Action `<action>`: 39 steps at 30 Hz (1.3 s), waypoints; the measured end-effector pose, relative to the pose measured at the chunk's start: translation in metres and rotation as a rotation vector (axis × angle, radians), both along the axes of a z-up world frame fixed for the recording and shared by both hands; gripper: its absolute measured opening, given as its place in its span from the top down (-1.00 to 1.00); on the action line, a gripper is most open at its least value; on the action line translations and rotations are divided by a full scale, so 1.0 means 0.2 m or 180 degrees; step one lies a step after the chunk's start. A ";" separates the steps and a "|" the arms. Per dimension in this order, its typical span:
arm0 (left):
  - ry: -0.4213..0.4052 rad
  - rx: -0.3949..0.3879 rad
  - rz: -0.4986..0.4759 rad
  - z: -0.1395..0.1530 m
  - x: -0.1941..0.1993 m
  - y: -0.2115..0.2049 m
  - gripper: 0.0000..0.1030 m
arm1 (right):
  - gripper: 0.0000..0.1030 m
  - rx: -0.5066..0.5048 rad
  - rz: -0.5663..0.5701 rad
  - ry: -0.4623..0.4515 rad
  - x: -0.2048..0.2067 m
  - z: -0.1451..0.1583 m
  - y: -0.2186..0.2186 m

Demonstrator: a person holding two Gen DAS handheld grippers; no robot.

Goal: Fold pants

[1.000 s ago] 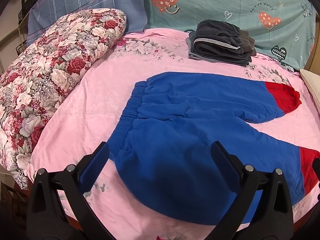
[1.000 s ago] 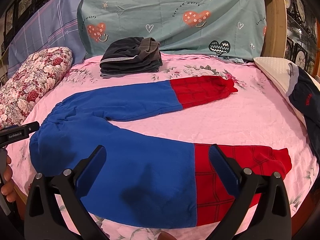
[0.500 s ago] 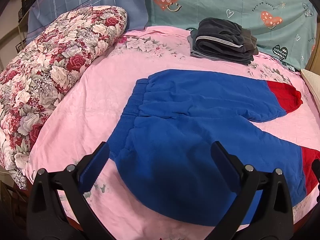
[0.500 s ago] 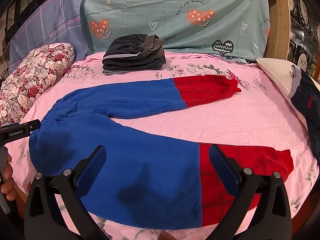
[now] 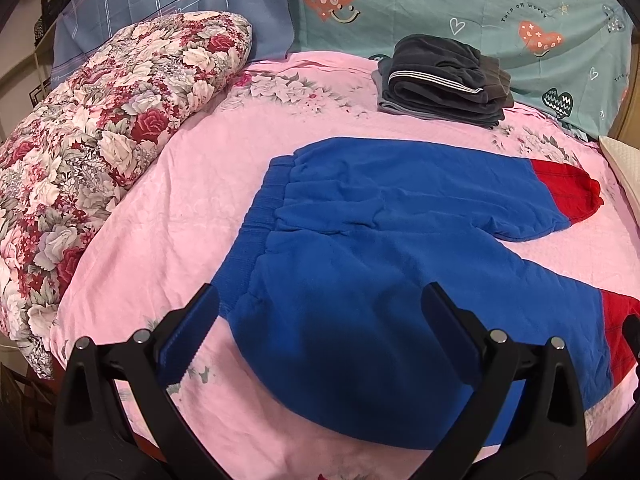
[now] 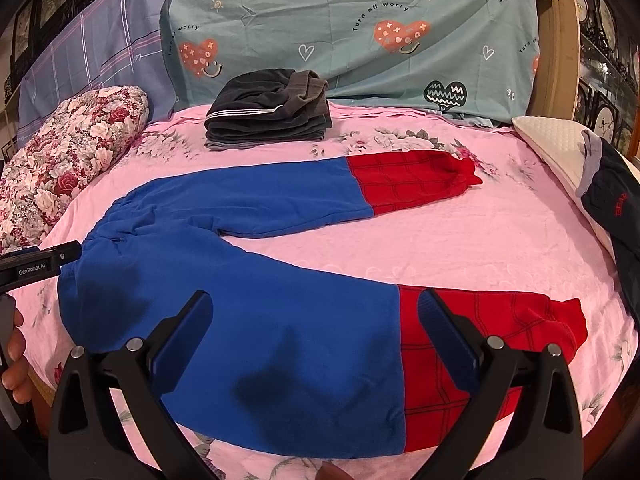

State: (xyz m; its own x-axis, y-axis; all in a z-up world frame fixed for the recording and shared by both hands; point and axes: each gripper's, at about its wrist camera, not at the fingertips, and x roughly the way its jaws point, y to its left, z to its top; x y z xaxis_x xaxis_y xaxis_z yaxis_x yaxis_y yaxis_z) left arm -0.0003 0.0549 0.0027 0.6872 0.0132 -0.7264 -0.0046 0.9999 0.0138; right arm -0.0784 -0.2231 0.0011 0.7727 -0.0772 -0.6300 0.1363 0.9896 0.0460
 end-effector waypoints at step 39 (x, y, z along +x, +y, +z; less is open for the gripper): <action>0.0513 0.0228 -0.0802 -0.10 1.06 0.11 -0.82 | -0.81 -0.0426 0.1839 0.0602 1.31 0.08 0.31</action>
State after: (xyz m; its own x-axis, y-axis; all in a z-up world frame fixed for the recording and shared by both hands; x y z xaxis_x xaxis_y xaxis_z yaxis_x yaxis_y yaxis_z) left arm 0.2120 0.0777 -0.0173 0.5512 -0.0879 -0.8297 0.2513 0.9657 0.0647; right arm 0.1841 -0.1620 0.0168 0.5891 0.2324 -0.7739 -0.4294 0.9014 -0.0562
